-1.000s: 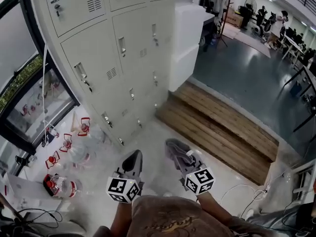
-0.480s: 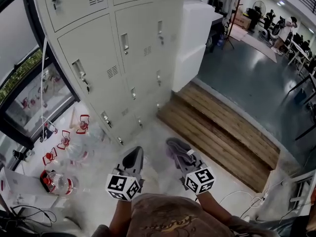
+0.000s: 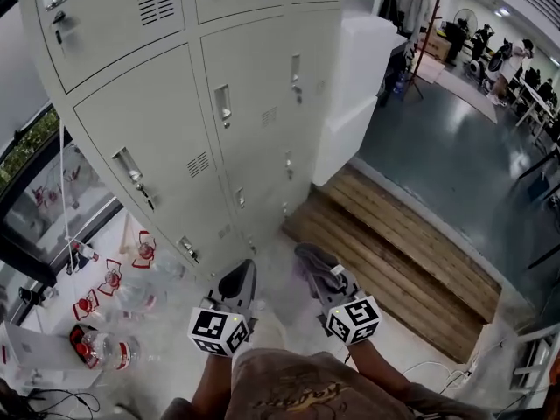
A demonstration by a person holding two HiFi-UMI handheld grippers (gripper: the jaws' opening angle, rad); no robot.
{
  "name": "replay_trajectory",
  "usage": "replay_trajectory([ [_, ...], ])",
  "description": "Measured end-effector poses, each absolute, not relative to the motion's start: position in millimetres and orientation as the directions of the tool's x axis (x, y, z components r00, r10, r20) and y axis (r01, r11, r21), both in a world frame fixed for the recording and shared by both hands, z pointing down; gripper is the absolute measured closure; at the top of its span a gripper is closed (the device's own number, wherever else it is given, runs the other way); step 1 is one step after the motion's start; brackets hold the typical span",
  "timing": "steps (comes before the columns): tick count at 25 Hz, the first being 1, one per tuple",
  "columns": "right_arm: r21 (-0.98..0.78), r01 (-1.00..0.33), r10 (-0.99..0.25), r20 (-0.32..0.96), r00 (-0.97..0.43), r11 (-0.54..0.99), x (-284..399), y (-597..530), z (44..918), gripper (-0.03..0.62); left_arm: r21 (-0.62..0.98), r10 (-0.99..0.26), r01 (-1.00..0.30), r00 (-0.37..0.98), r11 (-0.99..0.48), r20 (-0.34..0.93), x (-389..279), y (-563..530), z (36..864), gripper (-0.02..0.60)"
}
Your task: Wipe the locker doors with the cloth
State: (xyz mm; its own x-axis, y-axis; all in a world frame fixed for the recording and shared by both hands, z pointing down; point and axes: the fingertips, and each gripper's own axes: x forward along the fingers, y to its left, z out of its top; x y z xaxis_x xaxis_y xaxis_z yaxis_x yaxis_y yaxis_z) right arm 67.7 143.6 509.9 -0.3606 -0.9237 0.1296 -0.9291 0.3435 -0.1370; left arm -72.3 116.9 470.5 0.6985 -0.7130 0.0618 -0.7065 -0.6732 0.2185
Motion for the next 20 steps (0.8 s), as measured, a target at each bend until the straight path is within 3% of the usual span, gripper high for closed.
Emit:
replay_trajectory([
  [20, -0.128, -0.918, -0.91, 0.141, -0.391, 0.375, 62.5, -85.2, 480.6, 0.539, 0.264, -0.677, -0.667, 0.733, -0.696, 0.066, -63.3, -105.8, 443.1, 0.578],
])
